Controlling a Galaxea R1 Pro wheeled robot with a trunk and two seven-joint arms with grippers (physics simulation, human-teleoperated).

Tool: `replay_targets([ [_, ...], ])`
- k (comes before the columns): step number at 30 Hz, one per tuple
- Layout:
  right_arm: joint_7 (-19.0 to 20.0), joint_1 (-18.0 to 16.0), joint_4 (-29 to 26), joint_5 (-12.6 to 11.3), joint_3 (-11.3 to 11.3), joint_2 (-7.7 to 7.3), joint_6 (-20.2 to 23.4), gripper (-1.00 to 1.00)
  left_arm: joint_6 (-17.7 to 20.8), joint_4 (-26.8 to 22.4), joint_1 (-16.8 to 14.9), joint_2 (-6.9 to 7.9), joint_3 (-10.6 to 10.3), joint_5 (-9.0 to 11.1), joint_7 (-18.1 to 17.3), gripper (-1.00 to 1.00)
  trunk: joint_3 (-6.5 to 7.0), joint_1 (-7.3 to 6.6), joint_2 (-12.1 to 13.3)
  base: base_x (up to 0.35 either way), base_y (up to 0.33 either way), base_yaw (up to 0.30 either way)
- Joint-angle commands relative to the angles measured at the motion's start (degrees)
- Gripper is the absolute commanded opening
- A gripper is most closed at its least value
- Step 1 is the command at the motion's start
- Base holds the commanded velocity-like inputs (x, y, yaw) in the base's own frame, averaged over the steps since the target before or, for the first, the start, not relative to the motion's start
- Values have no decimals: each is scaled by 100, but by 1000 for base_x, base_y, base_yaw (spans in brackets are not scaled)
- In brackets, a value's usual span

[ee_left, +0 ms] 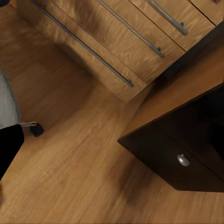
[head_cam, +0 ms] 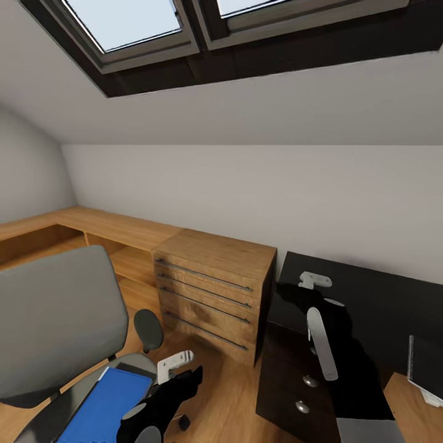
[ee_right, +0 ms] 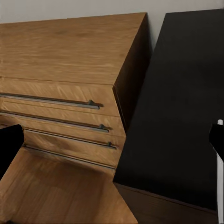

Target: In the bedroom, organize the workspace by keeping the computer under the desk, ensuring the monitor is on the desk, placing the keyboard on the desk next to the monitor, placing the mouse on the desk next to the keyboard, moving the folder from the swivel chair onto the desk next to the mouse, stacking the notebook on top of the folder with the pen on top of the notebook, and positioning the swivel chair next to the desk.

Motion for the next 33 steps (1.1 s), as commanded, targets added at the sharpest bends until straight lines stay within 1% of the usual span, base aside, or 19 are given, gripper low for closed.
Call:
replay_targets([
  [1,-46,-4,-7,-62,-7,3,16,100,9,-7,-8,5,-12,31,46,100,-6,0,-4,0,0,207],
  [4,-54,-3,-1,-53,-7,6,-2,100,6,-6,-8,10,-11,30,46,100,-8,0,-4,-45,30,243],
  [15,-56,-3,-4,-46,-9,7,-4,100,6,-6,-8,35,-3,30,44,100,-42,0,-4,-198,120,265],
  [33,-64,-3,12,-45,-3,12,-17,100,6,1,-8,48,8,30,44,100,-125,0,-4,-19,10,248],
])
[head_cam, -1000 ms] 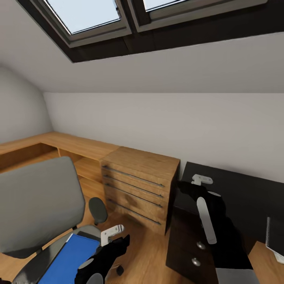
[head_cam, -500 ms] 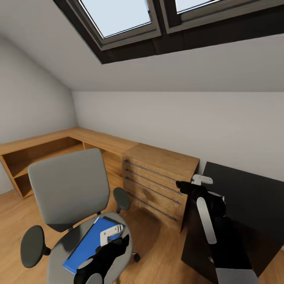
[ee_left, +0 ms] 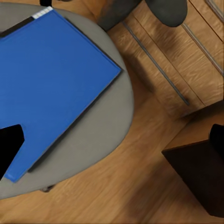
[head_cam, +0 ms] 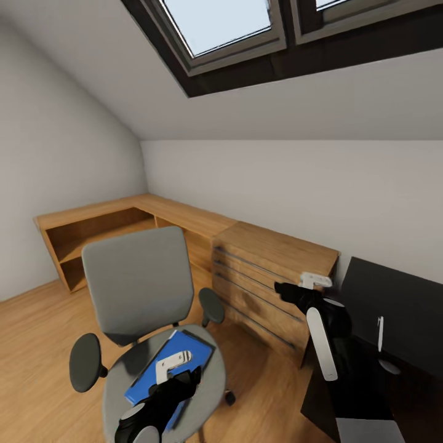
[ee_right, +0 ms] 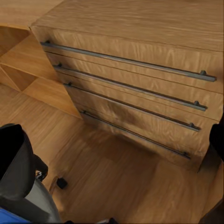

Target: In the bedroom, organize the workspace by keeping the computer under the desk, ensuring the monitor is on the desk, placing the keyboard on the desk next to the monitor, placing the mouse on the desk next to the keyboard, moving the folder from the swivel chair onto the desk next to the mouse, stacking the notebook on top of the folder with the pen on top of the notebook, and positioning the swivel chair next to the desk.

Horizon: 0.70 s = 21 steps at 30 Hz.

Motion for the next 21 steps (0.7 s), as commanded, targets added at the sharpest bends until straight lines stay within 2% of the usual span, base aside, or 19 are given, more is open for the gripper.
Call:
replay_targets([
  [1,-45,-4,-9,-62,-7,3,20,100,10,-7,-8,4,-9,31,44,100,-11,0,-4,0,0,216],
  [7,-45,-4,-22,-62,-12,-4,22,100,10,-7,-8,10,0,31,44,100,-23,0,-4,0,0,86],
  [17,-30,-4,-16,-76,-9,-3,42,100,10,-7,-8,13,19,31,44,100,-25,0,-4,0,0,9],
  [21,-35,-4,-10,-72,-5,2,28,100,10,-7,-8,13,21,31,44,100,-34,0,-4,0,0,148],
])
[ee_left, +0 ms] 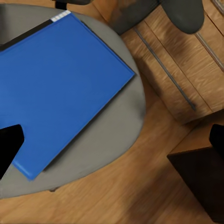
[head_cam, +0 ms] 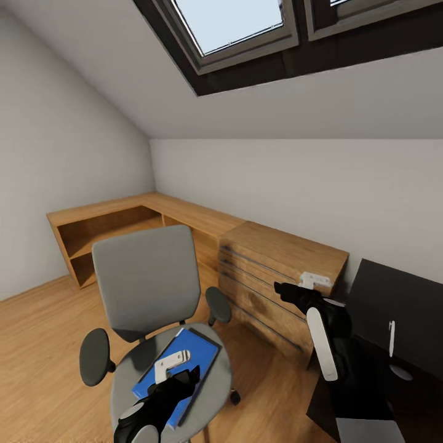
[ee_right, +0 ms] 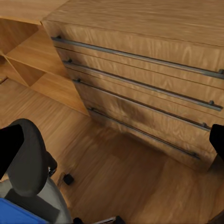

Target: In the bedroom, organize the workspace by keeping the computer under the desk, ensuring the monitor is on the desk, placing the keyboard on the desk next to the monitor, placing the mouse on the desk next to the keyboard, moving the folder from the swivel chair onto the desk next to the mouse, stacking the notebook on top of the folder with the pen on top of the notebook, and positioning the swivel chair next to the desk.

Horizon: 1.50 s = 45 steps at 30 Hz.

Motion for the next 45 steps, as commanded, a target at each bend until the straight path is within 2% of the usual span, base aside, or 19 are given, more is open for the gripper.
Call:
replay_targets([
  [1,-46,-4,-7,-62,-5,4,17,100,10,-7,-8,5,-12,31,44,100,-9,0,-4,0,0,192],
  [45,-53,-4,26,-42,13,6,14,100,4,-25,-8,39,-2,40,52,100,-159,0,-4,0,0,243],
])
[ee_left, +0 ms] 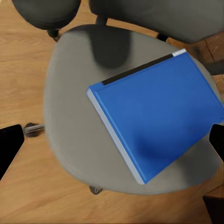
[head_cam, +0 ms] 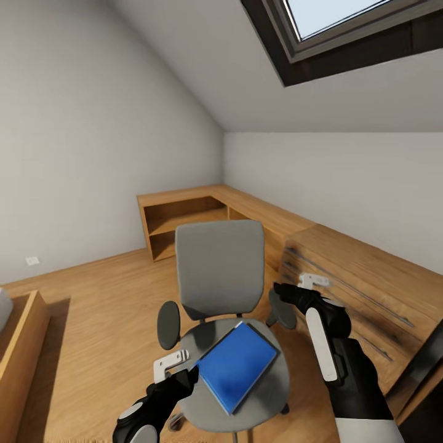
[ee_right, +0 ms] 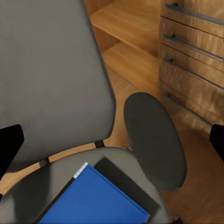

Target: In the bedroom, organize the workspace by keeping the computer under the desk, ensuring the monitor is on the desk, placing the keyboard on the desk next to the monitor, placing the mouse on the desk next to the keyboard, moving the folder from the swivel chair onto the desk next to the mouse, stacking the notebook on top of the folder with the pen on top of the notebook, and positioning the swivel chair next to the desk.

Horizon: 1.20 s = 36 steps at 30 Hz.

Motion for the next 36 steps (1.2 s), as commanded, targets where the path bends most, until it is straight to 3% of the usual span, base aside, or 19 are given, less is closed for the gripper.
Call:
replay_targets([
  [1,-47,-4,-7,-60,1,3,19,100,10,-7,-8,7,-12,31,45,100,-11,0,-4,0,0,248],
  [9,-56,-4,7,-46,118,3,19,100,9,-27,-8,13,28,25,217,100,-50,0,-4,0,0,239],
  [11,-54,-4,100,-39,173,2,13,100,7,-32,-8,14,203,29,413,100,-62,0,-4,0,0,220],
  [21,-49,-4,547,-13,373,1,-83,100,7,-33,-8,14,357,31,473,100,-124,0,-4,0,0,207],
  [24,-48,-11,970,42,380,1,-366,100,4,-33,-8,14,406,31,472,100,-145,0,-4,0,0,178],
  [36,-10,-12,1273,195,441,-30,-864,100,0,-33,-8,14,414,29,476,100,-175,0,-4,0,0,58],
])
